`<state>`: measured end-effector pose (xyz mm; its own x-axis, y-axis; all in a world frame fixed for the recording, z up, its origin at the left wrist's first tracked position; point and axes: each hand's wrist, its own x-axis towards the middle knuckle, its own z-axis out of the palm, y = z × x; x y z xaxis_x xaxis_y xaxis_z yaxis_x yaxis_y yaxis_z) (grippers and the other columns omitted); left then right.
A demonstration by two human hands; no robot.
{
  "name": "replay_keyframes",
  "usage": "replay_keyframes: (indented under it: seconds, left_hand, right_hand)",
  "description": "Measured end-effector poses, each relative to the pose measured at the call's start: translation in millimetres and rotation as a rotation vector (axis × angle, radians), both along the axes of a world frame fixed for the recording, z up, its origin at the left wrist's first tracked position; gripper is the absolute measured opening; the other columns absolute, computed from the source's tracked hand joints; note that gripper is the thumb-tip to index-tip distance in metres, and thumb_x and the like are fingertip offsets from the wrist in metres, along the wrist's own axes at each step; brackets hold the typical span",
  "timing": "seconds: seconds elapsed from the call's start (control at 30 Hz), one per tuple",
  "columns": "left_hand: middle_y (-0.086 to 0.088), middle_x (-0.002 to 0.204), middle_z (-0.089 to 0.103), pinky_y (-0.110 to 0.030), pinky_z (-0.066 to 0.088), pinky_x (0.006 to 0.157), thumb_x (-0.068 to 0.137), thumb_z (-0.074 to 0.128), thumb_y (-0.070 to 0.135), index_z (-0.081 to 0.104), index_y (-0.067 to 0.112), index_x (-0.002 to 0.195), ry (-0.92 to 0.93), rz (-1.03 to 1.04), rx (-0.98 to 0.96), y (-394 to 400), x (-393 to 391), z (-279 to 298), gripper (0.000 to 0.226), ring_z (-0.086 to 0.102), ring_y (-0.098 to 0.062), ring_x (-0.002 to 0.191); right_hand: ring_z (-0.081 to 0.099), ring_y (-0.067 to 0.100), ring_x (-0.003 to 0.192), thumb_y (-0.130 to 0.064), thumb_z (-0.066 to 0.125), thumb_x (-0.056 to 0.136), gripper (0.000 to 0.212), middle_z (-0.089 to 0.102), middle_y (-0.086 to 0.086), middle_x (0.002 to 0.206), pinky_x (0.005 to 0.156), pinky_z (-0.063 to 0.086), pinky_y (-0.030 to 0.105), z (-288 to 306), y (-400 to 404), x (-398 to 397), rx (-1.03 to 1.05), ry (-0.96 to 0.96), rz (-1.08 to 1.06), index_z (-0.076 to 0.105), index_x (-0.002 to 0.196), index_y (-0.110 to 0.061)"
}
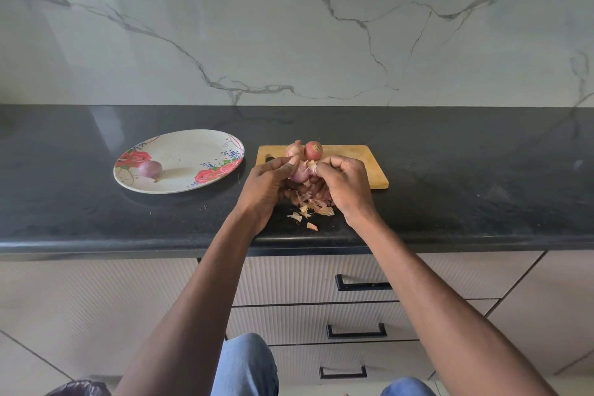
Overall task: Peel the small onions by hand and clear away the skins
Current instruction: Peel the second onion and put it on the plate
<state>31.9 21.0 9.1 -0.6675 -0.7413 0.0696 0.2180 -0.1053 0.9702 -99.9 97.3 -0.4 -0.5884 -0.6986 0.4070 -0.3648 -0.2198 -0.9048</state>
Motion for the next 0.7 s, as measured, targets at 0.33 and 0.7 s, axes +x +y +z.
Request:
replay_keyframes:
  seconds: [0.33, 0.7]
  left_hand:
    - [-0.012, 0.077, 0.065, -0.026, 0.048, 0.046, 0.106, 0.046, 0.009, 0.060, 0.002, 0.110, 0.010, 0.101, -0.012, -6.6, 0.6, -4.6, 0.016, 0.060, -0.018, 0.056]
    - [-0.015, 0.084, 0.071, -0.028, 0.053, 0.052, 0.095, 0.067, 0.022, 0.068, 0.002, 0.103, -0.020, 0.039, -0.070, -5.4, -3.7, -6.7, 0.021, 0.066, -0.024, 0.063]
  right_hand:
    - [0.042, 0.020, 0.054, -0.021, 0.062, 0.082, 0.039, 0.043, 0.010, 0.056, 0.050, 0.036, 0.030, 1.7, 2.4, -3.4, -0.034, -0.176, -0.086, 0.045, 0.058, 0.005]
    - [0.057, 0.020, 0.063, -0.028, 0.064, 0.075, 0.026, 0.066, 0.022, 0.067, 0.060, 0.053, 0.045, 2.5, 1.0, 1.4, 0.054, -0.040, -0.042, 0.069, 0.062, -0.007]
